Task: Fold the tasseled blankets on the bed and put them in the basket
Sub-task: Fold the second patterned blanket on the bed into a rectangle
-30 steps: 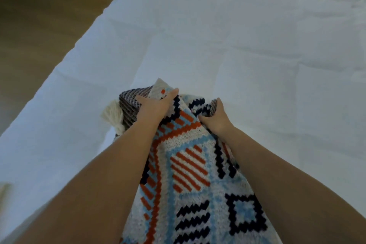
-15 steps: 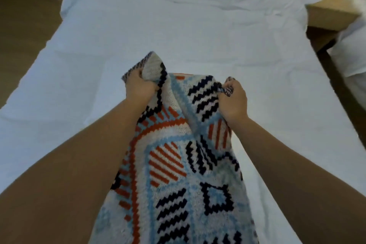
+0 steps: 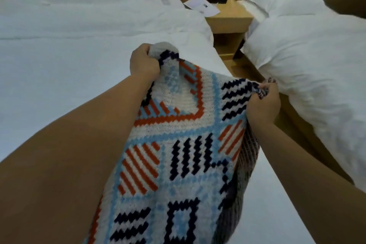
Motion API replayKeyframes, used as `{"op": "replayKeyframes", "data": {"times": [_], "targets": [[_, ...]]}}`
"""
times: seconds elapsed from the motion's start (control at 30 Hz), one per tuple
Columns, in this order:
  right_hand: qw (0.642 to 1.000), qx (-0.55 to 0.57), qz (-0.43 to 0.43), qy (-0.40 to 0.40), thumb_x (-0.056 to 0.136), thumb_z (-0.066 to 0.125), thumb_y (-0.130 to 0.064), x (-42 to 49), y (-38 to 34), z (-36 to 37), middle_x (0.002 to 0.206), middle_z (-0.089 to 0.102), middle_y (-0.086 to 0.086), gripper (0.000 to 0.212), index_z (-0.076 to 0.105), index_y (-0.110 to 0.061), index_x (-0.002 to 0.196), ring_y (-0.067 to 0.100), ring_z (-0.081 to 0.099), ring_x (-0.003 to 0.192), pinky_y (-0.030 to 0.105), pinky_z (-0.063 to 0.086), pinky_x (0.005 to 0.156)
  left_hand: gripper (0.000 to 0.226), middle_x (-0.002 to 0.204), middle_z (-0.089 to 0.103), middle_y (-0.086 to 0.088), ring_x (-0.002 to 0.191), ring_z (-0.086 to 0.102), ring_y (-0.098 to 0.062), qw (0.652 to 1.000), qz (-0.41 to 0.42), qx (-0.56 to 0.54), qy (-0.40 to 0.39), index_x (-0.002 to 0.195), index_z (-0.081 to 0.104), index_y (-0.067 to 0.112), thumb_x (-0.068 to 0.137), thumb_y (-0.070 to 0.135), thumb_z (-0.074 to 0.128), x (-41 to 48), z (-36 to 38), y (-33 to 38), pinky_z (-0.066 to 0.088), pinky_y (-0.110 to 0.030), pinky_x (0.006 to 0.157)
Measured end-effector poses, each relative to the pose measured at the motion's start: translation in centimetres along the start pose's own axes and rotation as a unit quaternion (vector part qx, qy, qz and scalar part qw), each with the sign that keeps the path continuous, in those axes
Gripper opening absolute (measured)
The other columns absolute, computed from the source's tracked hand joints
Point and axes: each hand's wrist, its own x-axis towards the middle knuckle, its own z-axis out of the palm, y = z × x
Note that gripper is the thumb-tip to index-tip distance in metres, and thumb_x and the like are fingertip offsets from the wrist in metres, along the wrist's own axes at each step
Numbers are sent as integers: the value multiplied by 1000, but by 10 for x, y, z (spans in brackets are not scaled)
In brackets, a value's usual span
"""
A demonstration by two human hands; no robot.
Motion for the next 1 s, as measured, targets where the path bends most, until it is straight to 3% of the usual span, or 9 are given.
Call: {"op": "replayKeyframes", "data": {"times": [0.17, 0.3, 0.4, 0.5, 0.57, 0.63, 0.7, 0.77, 1.0], "targets": [[997, -55, 62, 1, 93, 48, -18, 46, 117, -25, 105, 54, 6, 8, 47, -18, 101, 15, 49, 87, 31, 42, 78, 37, 115, 60, -12, 105, 55, -25, 991, -33, 77, -101, 116, 56, 5, 83, -5, 43, -6, 140, -28, 45, -31, 90], [964, -174, 192, -58, 96, 44, -18, 36, 219, -25, 127, 46, 18, 22, 47, -7, 114, 28, 49, 97, 37, 40, 81, 44, 125, 47, -17, 113, 47, -36, 920, -157, 313, -178, 127, 37, 10, 85, 12, 50, -44, 213, -104, 44, -48, 91], [957, -163, 229, -76, 94, 47, -17, 41, 262, -28, 127, 50, 19, 32, 41, -10, 125, 36, 51, 112, 43, 43, 91, 51, 125, 48, -18, 115, 46, -38, 911, -142, 362, -139, 128, 36, 9, 84, 29, 54, -51, 243, -127, 43, -51, 92], [959, -106, 249, -86, 91, 55, -22, 51, 279, -26, 137, 47, 13, 60, 24, -19, 142, 33, 48, 122, 42, 40, 99, 72, 135, 46, -17, 128, 38, -37, 905, -102, 399, -108, 139, 29, 14, 83, 53, 52, -40, 263, -125, 23, -57, 107], [957, -71, 270, -85, 89, 57, -25, 55, 282, -26, 139, 47, 10, 69, 18, -23, 145, 31, 48, 122, 40, 40, 98, 97, 139, 44, -18, 131, 36, -38, 887, -132, 420, -138, 145, 16, 15, 74, 71, 51, -34, 273, -122, 16, -58, 109], [957, -63, 269, -85, 90, 56, -20, 59, 285, -28, 135, 51, 10, 63, 24, -21, 144, 30, 52, 117, 34, 41, 91, 108, 138, 45, -20, 124, 44, -37, 873, -205, 395, -200, 145, 15, 5, 71, 73, 56, -37, 278, -118, 27, -52, 106], [963, -78, 246, -80, 92, 51, -13, 64, 284, -34, 128, 56, 11, 47, 37, -17, 137, 29, 54, 112, 32, 42, 89, 67, 116, 59, -19, 93, 56, -29, 875, -191, 360, -262, 112, 50, -1, 80, 57, 60, -49, 281, -116, 45, -41, 83], [968, -93, 224, -64, 93, 46, -11, 71, 279, -44, 122, 59, 10, 36, 46, -15, 129, 28, 56, 109, 34, 44, 90, 34, 88, 60, -13, 70, 51, -22, 873, -123, 389, -267, 80, 53, 6, 89, 39, 55, -66, 284, -110, 45, -35, 67], [980, -74, 180, -36, 95, 45, -16, 86, 251, -92, 107, 59, 4, 23, 52, -17, 117, 18, 57, 96, 37, 51, 87, 14, 91, 51, -5, 95, 53, -28, 852, -51, 460, -246, 94, 47, 14, 97, 21, 35, -98, 284, -74, 36, -50, 101]]}}
